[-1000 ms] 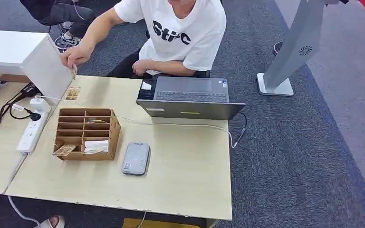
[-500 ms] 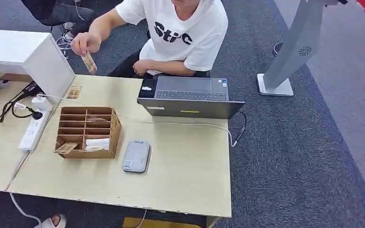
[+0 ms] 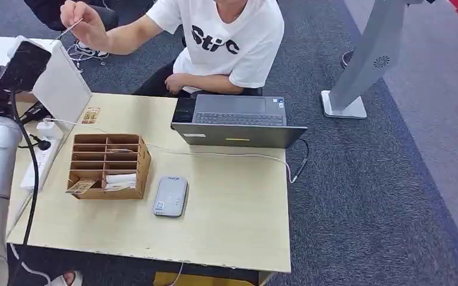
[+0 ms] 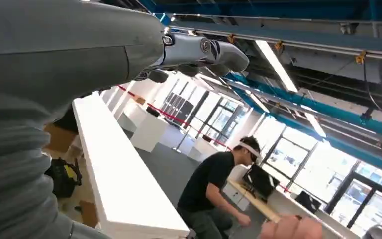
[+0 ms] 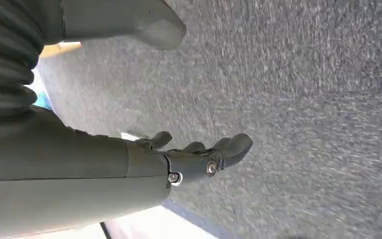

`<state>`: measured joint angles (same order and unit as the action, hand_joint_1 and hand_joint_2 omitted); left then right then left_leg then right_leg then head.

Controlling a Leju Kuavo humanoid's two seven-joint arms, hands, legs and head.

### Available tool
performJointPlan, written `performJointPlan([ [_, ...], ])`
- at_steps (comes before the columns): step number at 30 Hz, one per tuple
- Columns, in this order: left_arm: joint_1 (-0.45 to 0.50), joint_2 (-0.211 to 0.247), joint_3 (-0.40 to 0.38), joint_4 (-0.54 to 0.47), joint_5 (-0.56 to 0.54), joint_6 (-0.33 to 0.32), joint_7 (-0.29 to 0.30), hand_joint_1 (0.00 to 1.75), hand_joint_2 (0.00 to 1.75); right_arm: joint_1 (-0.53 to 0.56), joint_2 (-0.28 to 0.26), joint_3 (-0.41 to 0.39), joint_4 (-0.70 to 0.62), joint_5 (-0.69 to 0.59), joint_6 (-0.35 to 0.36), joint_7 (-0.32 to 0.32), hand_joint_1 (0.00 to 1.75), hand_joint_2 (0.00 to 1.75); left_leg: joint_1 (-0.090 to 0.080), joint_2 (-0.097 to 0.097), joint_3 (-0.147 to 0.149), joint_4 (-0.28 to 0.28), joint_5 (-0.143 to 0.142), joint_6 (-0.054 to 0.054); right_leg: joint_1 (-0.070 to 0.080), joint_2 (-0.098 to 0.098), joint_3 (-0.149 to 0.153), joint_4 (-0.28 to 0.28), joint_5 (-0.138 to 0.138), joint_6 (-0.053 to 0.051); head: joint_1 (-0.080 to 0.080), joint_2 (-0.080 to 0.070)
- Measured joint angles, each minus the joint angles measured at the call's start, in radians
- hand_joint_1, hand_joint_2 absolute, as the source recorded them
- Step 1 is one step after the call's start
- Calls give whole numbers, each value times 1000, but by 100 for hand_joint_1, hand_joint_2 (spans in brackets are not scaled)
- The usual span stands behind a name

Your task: Pass the card to the sensor for recognition and then transmit it.

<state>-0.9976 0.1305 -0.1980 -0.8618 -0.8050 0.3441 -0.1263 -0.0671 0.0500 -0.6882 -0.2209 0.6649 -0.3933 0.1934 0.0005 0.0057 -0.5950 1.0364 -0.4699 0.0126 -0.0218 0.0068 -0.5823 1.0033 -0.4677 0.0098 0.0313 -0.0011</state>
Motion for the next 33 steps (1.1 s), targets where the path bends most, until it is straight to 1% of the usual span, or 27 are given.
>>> performJointPlan([
  [19,2,-19,-8,27,4,-1,0,0,175,4,0,8,2,5,0,-6,0,175,1,0,-1,0,0,0,1,-1,0,0,0,0,0,0],
  [26,34,-19,-8,27,26,-3,-9,0,175,5,0,15,3,26,0,-3,0,175,1,0,-1,0,0,0,1,-1,0,0,0,0,0,0],
  [27,39,-19,-8,26,28,-3,-11,175,175,5,0,16,4,27,0,-2,0,175,1,0,-1,0,0,0,1,-1,0,0,0,0,0,0],
  [33,92,-19,-8,-6,53,-34,-22,175,175,5,0,18,5,47,12,1,0,175,1,0,-1,0,0,0,1,0,0,0,0,0,0,0],
])
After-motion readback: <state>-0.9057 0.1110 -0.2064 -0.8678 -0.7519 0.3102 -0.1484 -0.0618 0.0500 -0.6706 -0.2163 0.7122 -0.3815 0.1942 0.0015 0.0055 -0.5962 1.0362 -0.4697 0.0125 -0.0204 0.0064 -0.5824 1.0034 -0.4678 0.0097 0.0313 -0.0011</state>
